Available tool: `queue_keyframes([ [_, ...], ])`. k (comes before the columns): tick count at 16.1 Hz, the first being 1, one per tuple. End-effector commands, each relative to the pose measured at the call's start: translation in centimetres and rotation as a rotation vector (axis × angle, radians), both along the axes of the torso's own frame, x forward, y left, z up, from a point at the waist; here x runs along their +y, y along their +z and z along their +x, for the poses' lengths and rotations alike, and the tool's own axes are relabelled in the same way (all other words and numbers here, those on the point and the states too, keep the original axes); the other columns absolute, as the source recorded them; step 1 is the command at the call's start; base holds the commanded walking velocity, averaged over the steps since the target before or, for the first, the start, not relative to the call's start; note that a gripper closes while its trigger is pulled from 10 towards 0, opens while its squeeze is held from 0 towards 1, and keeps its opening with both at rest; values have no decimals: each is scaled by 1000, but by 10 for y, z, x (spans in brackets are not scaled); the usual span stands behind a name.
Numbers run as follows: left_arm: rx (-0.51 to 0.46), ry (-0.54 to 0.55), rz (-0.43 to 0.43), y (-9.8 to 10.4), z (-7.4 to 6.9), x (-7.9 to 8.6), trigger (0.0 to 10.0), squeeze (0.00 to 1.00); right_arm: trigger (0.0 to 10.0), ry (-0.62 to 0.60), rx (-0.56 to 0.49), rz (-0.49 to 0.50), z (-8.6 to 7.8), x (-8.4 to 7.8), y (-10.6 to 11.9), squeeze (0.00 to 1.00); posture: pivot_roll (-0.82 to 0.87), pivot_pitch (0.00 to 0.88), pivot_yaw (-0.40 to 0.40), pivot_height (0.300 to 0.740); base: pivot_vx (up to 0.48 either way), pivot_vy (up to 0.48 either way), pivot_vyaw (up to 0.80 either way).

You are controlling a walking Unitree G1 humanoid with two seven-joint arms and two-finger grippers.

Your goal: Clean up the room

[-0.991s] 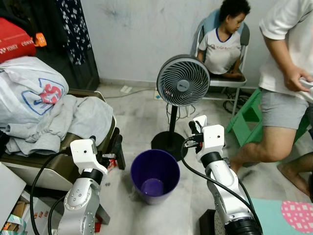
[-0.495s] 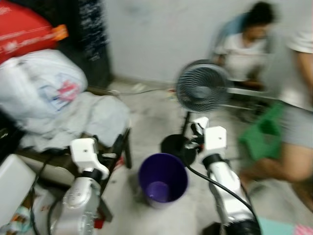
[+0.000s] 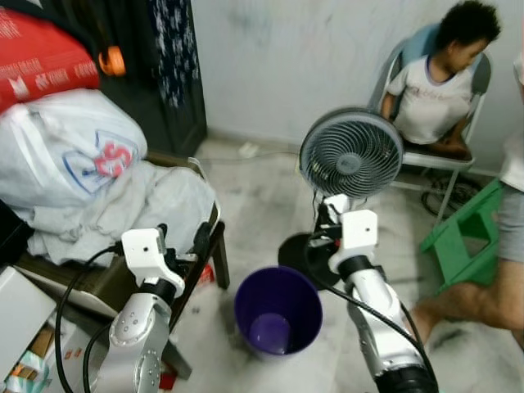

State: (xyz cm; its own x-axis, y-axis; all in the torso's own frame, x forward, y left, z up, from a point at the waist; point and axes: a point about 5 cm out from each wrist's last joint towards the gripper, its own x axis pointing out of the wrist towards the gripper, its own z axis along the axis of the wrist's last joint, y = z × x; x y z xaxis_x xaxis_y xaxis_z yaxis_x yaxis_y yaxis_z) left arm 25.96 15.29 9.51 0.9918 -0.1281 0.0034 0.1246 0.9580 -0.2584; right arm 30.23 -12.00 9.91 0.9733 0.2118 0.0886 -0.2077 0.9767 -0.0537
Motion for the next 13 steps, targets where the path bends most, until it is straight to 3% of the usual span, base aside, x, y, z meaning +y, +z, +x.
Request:
queue_keyframes([
  [1, 9, 1, -1, -1, -1, 2, 10000, 0, 10000, -6, 12, 11, 1, -1, 0, 0, -21, 52, -18, 740, 0, 0, 0],
  [2, 6, -3, -5, -1, -2, 1, 10000, 0, 10000, -14, 24, 16, 2, -2, 0, 0, -21, 52, -18, 740, 0, 0, 0],
  [8, -2, -23, -13, 1, -1, -2, 10000, 0, 10000, -16, 25, 25, 3, -2, 0, 0, -24, 52, -19, 740, 0, 0, -747],
  [13, -6, -30, -13, 1, -1, -2, 10000, 0, 10000, -12, 26, 26, 3, -1, 0, 0, -22, 55, -19, 740, 101, 0, 0],
])
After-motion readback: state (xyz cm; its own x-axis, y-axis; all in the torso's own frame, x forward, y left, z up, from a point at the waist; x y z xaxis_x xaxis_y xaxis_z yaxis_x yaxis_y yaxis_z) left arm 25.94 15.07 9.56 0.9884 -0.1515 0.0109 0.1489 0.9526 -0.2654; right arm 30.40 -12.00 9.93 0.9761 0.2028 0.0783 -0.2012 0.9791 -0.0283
